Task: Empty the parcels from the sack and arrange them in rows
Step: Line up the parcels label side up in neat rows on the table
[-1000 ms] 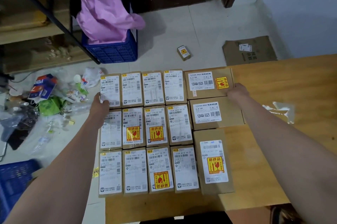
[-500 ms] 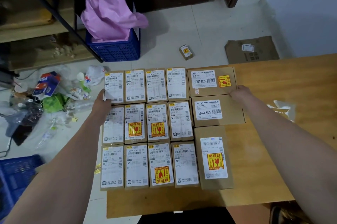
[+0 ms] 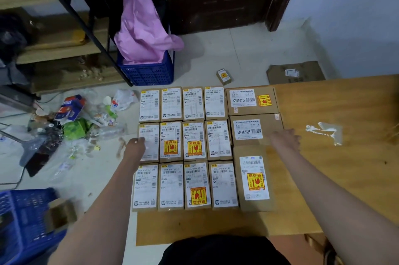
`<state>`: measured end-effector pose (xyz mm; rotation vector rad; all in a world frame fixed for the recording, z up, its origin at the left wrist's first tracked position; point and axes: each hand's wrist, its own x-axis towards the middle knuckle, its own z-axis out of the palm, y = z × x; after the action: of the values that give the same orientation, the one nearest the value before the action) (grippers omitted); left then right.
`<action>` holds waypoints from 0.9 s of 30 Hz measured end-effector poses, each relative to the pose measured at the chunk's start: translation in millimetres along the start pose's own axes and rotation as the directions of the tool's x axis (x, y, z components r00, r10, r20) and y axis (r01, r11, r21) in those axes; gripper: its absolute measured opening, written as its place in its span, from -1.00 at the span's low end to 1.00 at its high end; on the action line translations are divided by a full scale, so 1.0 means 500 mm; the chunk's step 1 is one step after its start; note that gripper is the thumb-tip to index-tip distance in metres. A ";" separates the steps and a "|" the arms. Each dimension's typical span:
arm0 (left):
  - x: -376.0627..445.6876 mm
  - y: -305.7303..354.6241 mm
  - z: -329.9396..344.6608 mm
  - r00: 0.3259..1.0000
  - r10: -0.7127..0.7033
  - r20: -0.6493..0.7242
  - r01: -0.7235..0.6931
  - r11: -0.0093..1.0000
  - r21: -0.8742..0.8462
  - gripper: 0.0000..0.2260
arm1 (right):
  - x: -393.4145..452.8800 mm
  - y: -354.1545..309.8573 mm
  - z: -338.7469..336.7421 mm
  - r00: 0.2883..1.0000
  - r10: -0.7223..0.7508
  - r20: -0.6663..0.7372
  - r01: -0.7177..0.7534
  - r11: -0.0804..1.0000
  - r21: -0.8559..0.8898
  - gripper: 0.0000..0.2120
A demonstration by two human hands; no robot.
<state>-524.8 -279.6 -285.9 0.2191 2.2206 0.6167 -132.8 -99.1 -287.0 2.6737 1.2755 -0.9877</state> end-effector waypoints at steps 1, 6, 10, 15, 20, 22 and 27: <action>-0.012 -0.004 0.003 1.000 0.011 -0.013 -0.011 1.000 0.002 -0.58 | -0.015 0.006 0.004 1.000 -0.023 -0.002 0.023 1.000 -0.004 -0.39; -0.046 -0.017 0.009 0.999 0.007 -0.031 -0.007 1.000 0.005 -0.53 | -0.027 0.003 -0.016 0.997 -0.021 0.074 0.018 0.999 0.038 -0.24; -0.037 -0.037 0.005 1.000 -0.002 -0.029 0.002 1.000 0.012 -0.52 | -0.005 0.009 -0.046 0.972 -0.081 0.221 0.078 0.997 0.024 -0.35; -0.033 -0.053 0.017 1.000 0.010 0.002 -0.010 1.000 -0.013 -0.52 | 0.004 0.018 -0.045 0.948 -0.121 0.295 0.102 0.992 0.078 -0.34; -0.040 -0.060 0.011 1.000 0.017 -0.005 -0.017 1.000 -0.014 -0.49 | -0.013 0.036 -0.037 0.971 -0.093 0.219 0.076 0.994 0.085 -0.28; -0.050 -0.071 0.005 0.999 -0.017 -0.034 0.017 1.000 -0.001 -0.47 | -0.036 0.052 -0.028 0.988 -0.087 0.125 0.086 0.996 0.019 -0.36; -0.079 -0.120 -0.011 0.996 -0.085 -0.041 0.085 0.996 0.004 -0.57 | -0.112 0.090 -0.002 0.964 -0.076 0.253 0.074 0.997 0.017 -0.82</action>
<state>-500.4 -347.5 -286.5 0.1151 2.2588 0.5728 -126.6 -167.6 -266.1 2.4191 1.3272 -1.2959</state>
